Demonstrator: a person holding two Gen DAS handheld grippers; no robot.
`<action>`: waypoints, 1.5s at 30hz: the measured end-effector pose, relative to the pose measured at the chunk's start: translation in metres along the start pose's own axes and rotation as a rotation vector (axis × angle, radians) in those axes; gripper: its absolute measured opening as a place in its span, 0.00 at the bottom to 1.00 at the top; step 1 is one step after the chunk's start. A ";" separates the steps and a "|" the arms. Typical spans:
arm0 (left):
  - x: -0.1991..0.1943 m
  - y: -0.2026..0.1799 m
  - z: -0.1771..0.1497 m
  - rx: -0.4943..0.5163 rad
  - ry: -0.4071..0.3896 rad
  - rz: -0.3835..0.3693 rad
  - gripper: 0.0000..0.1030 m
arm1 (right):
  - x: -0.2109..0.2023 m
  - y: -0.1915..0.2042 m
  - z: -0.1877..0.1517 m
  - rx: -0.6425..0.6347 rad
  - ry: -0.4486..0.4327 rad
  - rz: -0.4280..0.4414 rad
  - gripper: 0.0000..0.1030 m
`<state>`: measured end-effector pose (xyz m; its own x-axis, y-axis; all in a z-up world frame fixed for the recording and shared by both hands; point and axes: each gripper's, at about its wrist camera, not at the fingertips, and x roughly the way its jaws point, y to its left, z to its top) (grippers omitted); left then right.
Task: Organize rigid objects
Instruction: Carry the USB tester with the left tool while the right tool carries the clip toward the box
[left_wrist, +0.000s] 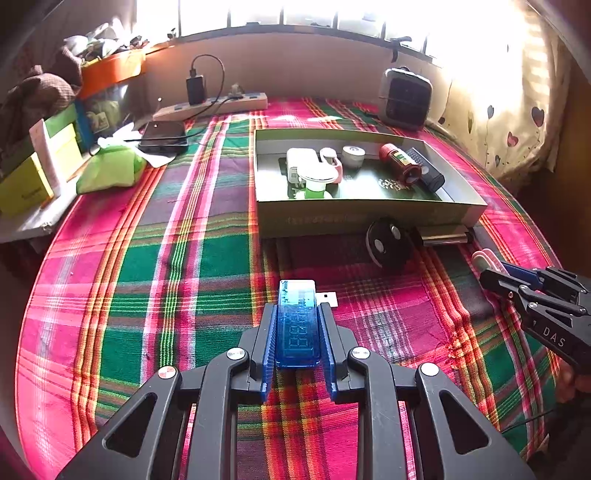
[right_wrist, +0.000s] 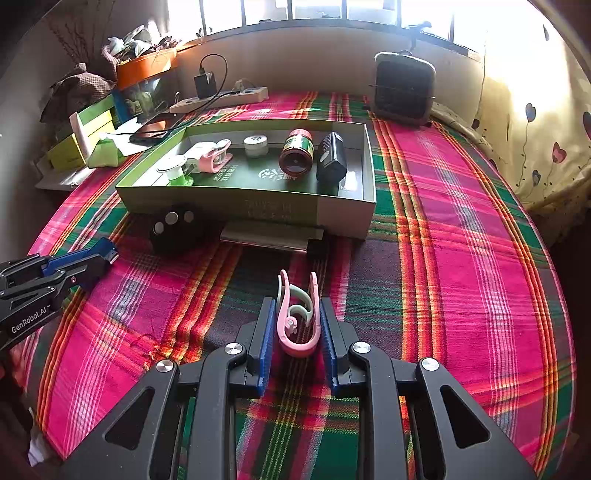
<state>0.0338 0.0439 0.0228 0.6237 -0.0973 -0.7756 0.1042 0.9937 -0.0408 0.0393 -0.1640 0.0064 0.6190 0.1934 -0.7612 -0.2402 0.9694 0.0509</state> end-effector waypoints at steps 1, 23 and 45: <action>-0.001 0.000 0.001 0.000 -0.002 -0.001 0.20 | -0.001 0.000 0.000 0.001 -0.001 0.001 0.23; 0.001 -0.002 -0.005 -0.001 0.014 -0.006 0.20 | -0.011 -0.002 0.003 0.017 -0.026 0.039 0.23; 0.001 -0.005 -0.007 0.010 0.012 0.006 0.20 | -0.008 -0.003 0.002 0.027 -0.022 0.044 0.23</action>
<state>0.0288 0.0396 0.0178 0.6146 -0.0906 -0.7836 0.1082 0.9937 -0.0300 0.0365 -0.1680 0.0131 0.6244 0.2388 -0.7437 -0.2478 0.9635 0.1013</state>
